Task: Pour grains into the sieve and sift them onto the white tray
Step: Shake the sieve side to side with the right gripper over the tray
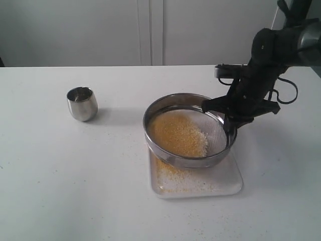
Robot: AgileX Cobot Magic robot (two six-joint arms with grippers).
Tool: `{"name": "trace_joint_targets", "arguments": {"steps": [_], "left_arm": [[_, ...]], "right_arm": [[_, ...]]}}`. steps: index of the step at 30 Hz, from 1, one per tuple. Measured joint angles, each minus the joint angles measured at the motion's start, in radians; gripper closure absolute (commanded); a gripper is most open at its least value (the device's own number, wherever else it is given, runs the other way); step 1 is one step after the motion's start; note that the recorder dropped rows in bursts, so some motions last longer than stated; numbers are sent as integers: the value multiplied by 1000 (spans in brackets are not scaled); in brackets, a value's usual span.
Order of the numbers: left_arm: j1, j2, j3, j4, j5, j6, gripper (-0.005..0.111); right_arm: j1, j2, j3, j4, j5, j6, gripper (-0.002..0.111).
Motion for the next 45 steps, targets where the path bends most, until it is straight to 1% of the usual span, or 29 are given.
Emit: {"name": "trace_joint_targets", "arguments": {"steps": [2, 6, 10, 13, 15, 17, 19, 21, 22, 24, 26, 28, 30, 31, 32, 33, 36, 38, 40, 42, 44, 45], "left_arm": [[0, 0, 0, 0, 0, 0, 107], [0, 0, 0, 0, 0, 0, 107], [0, 0, 0, 0, 0, 0, 107], [0, 0, 0, 0, 0, 0, 107], [0, 0, 0, 0, 0, 0, 107], [0, 0, 0, 0, 0, 0, 107], [0, 0, 0, 0, 0, 0, 107], [0, 0, 0, 0, 0, 0, 107], [0, 0, 0, 0, 0, 0, 107], [0, 0, 0, 0, 0, 0, 107], [0, 0, 0, 0, 0, 0, 107], [0, 0, 0, 0, 0, 0, 107], [0, 0, 0, 0, 0, 0, 107], [0, 0, 0, 0, 0, 0, 107], [0, 0, 0, 0, 0, 0, 107], [0, 0, 0, 0, 0, 0, 107], [0, 0, 0, 0, 0, 0, 107], [0, 0, 0, 0, 0, 0, 107], [0, 0, 0, 0, 0, 0, 107], [0, 0, 0, 0, 0, 0, 107], [0, 0, 0, 0, 0, 0, 107], [0, 0, 0, 0, 0, 0, 107]], "right_arm": [[0, -26, 48, -14, 21, -15, 108], [0, -155, 210, -21, -51, -56, 108], [0, -179, 223, -5, -92, -67, 108], [0, -136, 195, 2, -118, -69, 108], [-4, -70, 116, 2, -120, -55, 108], [-14, -11, 14, 11, -61, -22, 108], [-23, 4, -25, 20, 27, -24, 108], [-30, -47, 32, 15, 75, -36, 108], [-30, -93, 90, 17, 60, -46, 108], [-22, -193, 199, 33, -11, -86, 108], [-5, -230, 242, 50, -93, -112, 108], [2, -178, 173, 74, -128, -95, 108], [0, -84, 28, 74, -44, -47, 108], [-4, -47, -17, 74, -2, -37, 108], [-6, -37, -24, 69, 19, -34, 108], [-8, -50, 6, 56, 35, -37, 108], [2, -171, 165, 40, -48, -87, 108], [10, -194, 195, 52, -93, -101, 108], [10, -129, 107, 74, -68, -79, 108], [-3, -20, -22, 76, 44, -41, 108], [-11, 11, -39, 66, 85, -35, 108], [-13, -20, 8, 41, 82, -35, 108]]}}
